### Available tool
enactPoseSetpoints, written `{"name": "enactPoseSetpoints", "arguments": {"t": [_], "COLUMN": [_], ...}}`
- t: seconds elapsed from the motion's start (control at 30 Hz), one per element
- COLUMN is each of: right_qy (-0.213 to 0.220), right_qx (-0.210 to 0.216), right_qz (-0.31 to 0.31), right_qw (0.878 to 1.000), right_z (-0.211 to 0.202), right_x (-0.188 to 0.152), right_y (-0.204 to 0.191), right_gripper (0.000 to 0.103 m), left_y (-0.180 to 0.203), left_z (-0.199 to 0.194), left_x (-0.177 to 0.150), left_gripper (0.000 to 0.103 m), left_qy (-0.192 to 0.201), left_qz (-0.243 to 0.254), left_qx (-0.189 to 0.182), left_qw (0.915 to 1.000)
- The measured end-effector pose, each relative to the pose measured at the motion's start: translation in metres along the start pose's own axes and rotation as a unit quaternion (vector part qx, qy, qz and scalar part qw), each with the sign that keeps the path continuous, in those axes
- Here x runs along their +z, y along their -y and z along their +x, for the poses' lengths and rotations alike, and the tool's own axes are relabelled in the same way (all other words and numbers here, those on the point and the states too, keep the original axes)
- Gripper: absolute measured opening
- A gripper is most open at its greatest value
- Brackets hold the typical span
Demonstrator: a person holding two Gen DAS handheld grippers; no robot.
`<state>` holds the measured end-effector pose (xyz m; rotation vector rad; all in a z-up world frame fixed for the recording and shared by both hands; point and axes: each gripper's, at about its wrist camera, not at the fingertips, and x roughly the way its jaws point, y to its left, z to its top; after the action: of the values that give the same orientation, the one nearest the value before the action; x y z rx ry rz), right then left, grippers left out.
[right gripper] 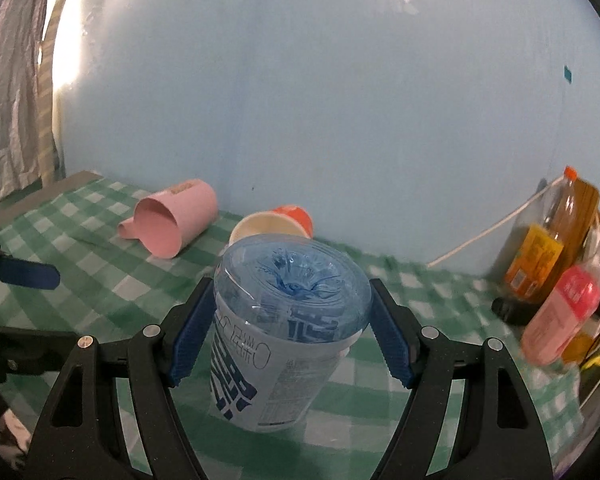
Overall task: Flip cup upside down
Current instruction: 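Lower the clear cup upright onto the tablecloth with the right tool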
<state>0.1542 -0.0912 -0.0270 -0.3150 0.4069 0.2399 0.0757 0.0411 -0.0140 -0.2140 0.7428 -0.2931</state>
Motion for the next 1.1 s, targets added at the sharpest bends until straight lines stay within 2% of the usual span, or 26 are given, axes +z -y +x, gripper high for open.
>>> {"name": "enactPoseSetpoints", "arguments": {"t": [0.3, 0.43, 0.77, 1.1], "right_qy": [-0.003, -0.003, 0.012, 0.027], "right_qx": [0.009, 0.016, 0.021, 0.024], "right_qz": [-0.007, -0.011, 0.003, 0.023], "right_qw": [1.0, 1.0, 1.0, 0.999], "right_z": [0.0, -0.002, -0.016, -0.049], "right_x": [-0.01, -0.011, -0.006, 0.002], "right_y": [-0.002, -0.005, 0.0, 0.01], "right_gripper": [0.076, 0.085, 0.085, 0.086], "left_y": [0.001, 0.003, 0.003, 0.013], "left_z": [0.003, 0.001, -0.003, -0.012], "left_x": [-0.002, -0.003, -0.004, -0.007], "left_gripper": [0.091, 0.091, 0.091, 0.091], "left_qy": [-0.006, -0.004, 0.004, 0.025], "left_qz": [0.003, 0.005, 0.002, 0.011], "left_qx": [-0.002, -0.001, 0.001, 0.004], "left_qw": [1.0, 1.0, 1.0, 0.9996]}}
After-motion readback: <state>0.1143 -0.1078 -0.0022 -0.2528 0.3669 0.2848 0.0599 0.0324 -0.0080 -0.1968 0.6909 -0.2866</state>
